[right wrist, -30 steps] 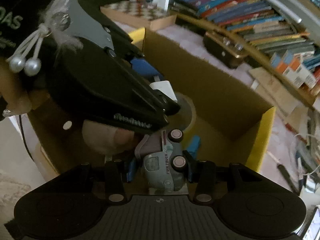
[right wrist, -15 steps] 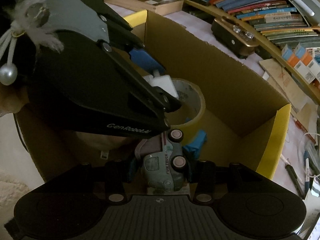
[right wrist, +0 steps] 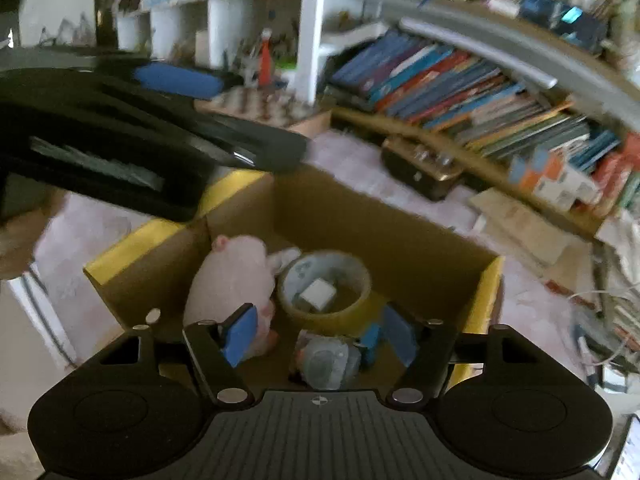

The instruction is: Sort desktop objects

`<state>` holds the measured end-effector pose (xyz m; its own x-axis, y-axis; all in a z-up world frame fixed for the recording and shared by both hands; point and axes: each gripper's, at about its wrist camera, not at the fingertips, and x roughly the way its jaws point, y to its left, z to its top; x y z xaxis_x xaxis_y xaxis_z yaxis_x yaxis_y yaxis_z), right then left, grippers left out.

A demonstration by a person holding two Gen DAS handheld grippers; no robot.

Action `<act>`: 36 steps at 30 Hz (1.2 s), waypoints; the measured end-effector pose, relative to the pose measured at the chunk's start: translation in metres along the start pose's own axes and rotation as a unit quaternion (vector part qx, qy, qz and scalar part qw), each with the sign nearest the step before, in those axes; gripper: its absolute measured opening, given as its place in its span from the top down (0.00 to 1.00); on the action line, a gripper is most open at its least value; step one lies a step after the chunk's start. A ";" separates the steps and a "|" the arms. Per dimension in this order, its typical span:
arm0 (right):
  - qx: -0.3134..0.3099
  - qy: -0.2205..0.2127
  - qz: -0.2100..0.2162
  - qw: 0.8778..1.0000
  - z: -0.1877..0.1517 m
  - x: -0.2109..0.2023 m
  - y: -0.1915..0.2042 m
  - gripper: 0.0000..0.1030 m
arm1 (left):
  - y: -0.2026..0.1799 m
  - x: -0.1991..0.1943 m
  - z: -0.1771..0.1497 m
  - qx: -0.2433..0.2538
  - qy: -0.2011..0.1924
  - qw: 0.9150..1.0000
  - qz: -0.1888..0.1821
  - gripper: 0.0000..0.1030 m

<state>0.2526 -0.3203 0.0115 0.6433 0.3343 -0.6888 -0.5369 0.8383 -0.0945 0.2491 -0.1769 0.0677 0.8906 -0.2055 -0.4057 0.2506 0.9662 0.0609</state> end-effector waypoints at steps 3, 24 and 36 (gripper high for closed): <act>0.017 -0.037 -0.033 0.999 -0.005 -0.016 0.000 0.28 | 0.001 -0.032 -0.007 -0.018 -0.025 0.999 0.015 0.00; 0.171 -0.090 -0.172 0.966 -0.059 -0.077 0.041 0.17 | 0.046 -0.127 -0.076 -0.085 -0.025 0.992 0.092 0.00; 0.189 -0.075 -0.191 0.960 -0.084 -0.103 0.111 0.16 | 0.069 -0.181 -0.117 -0.080 0.003 0.990 0.113 0.00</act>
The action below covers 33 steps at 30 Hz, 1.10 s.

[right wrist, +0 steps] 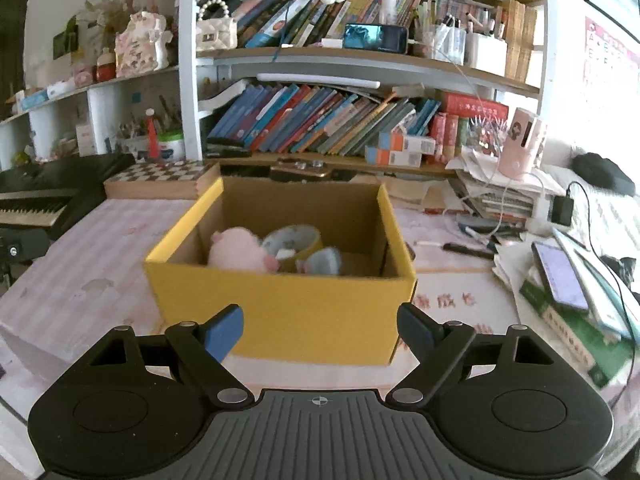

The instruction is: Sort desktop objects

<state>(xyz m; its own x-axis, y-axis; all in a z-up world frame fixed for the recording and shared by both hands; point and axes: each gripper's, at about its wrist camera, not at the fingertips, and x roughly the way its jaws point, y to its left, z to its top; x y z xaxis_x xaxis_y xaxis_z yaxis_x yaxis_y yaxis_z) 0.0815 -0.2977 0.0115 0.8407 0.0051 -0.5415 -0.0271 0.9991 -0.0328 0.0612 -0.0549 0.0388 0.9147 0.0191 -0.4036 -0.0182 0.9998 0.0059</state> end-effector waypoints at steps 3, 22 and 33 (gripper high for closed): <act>0.005 0.002 -0.001 1.000 -0.011 -0.011 0.011 0.13 | 0.006 -0.012 -0.009 0.004 0.002 1.000 0.014 0.00; 0.009 0.042 0.016 0.999 -0.054 -0.040 0.066 0.08 | 0.034 -0.046 -0.054 0.006 0.061 0.998 0.031 0.00; 0.011 0.049 0.014 0.999 -0.059 -0.044 0.074 0.07 | 0.039 -0.051 -0.057 0.009 0.065 0.998 0.022 0.00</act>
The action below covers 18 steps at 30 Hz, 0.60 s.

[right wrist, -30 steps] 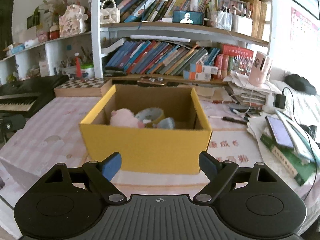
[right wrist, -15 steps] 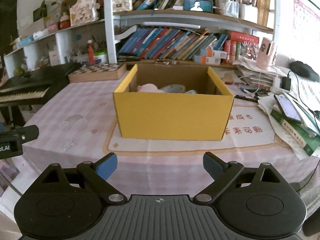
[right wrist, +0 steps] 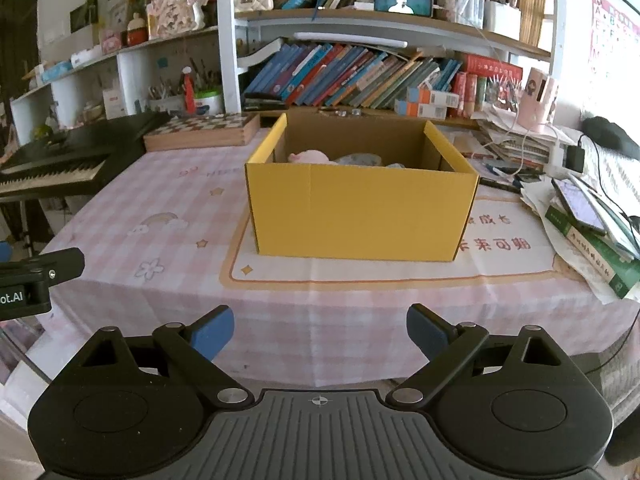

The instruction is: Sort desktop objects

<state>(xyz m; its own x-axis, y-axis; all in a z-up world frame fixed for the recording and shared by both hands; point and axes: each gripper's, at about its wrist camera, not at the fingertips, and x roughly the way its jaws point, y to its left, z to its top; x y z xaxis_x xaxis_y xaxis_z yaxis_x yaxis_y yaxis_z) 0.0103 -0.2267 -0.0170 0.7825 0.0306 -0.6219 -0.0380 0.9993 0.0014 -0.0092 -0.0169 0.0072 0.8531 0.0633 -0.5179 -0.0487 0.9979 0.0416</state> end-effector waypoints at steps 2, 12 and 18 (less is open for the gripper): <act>0.000 0.000 0.000 1.000 0.000 0.000 0.000 0.07 | 0.000 0.000 0.000 0.000 0.000 1.000 -0.002 0.00; -0.001 0.003 0.001 1.000 -0.001 0.000 0.003 0.07 | 0.000 0.001 -0.001 0.002 0.000 1.000 -0.006 0.00; -0.001 0.003 0.001 1.000 -0.001 0.000 0.004 0.07 | -0.001 0.001 0.000 0.002 0.001 1.000 -0.008 0.00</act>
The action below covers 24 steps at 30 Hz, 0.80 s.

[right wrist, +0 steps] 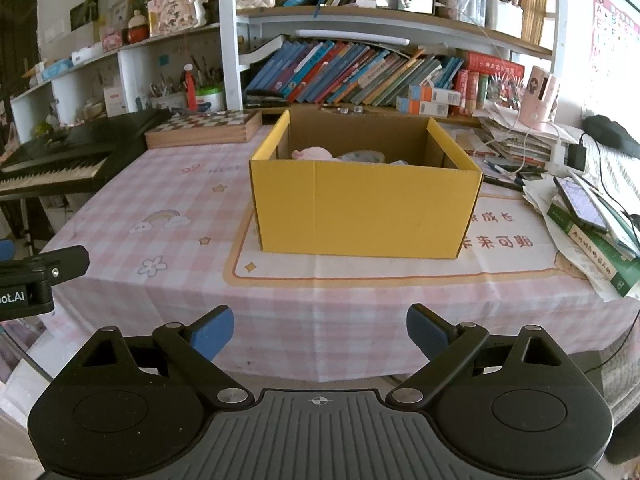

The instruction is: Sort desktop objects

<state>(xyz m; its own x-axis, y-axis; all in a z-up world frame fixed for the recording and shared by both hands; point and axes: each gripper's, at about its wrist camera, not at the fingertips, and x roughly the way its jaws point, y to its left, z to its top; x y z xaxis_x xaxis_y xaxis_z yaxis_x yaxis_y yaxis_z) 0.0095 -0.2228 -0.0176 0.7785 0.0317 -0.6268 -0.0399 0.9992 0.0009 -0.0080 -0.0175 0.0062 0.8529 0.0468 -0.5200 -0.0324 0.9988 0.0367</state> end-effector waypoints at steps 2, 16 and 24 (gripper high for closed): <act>0.000 0.001 0.000 1.000 0.000 0.000 0.000 0.07 | 0.000 0.000 0.000 0.000 0.000 1.000 0.000 0.00; -0.003 0.008 0.003 1.000 -0.002 0.002 0.003 0.07 | -0.001 0.001 0.001 0.000 0.000 1.000 -0.002 0.00; -0.004 0.008 0.004 1.000 -0.001 0.002 0.004 0.07 | -0.003 0.003 0.002 0.004 -0.006 1.000 -0.005 0.00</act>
<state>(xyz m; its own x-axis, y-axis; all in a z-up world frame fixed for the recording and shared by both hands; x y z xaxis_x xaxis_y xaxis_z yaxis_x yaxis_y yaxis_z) 0.0105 -0.2185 -0.0202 0.7681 0.0394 -0.6391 -0.0513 0.9987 -0.0001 -0.0044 -0.0202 0.0063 0.8589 0.0365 -0.5109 -0.0195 0.9991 0.0386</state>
